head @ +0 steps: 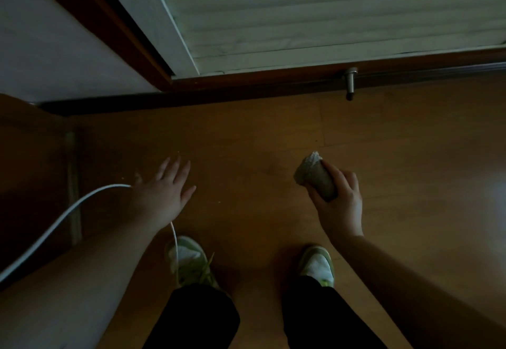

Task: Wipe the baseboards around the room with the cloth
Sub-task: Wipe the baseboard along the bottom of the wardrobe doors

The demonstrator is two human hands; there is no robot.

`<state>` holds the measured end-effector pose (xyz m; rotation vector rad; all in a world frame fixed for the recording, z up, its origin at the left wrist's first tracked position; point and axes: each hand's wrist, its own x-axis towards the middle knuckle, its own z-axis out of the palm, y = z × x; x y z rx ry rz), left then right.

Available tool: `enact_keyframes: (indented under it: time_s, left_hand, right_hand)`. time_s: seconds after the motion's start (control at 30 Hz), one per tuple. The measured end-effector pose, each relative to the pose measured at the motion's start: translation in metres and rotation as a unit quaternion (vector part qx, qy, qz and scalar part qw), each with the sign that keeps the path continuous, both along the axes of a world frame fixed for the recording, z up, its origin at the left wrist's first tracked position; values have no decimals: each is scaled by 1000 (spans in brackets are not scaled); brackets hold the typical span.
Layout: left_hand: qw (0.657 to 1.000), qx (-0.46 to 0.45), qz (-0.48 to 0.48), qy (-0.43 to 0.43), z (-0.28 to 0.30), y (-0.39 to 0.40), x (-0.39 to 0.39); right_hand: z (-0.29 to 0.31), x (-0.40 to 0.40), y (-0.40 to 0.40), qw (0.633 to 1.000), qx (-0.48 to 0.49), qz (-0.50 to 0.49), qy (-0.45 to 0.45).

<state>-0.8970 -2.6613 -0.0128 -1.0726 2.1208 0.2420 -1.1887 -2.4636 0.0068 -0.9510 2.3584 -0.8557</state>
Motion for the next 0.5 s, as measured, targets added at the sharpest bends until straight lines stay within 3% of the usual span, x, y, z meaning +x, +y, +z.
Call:
enact_keyframes:
  time_s: [0.33, 0.5]
  left_hand:
    - [996, 18, -21, 90, 121, 54, -68]
    - [974, 18, 79, 214, 199, 86, -112]
  right_hand:
    - [123, -4, 18, 997, -12, -72, -3]
    - [191, -5, 28, 996, -33, -78, -11]
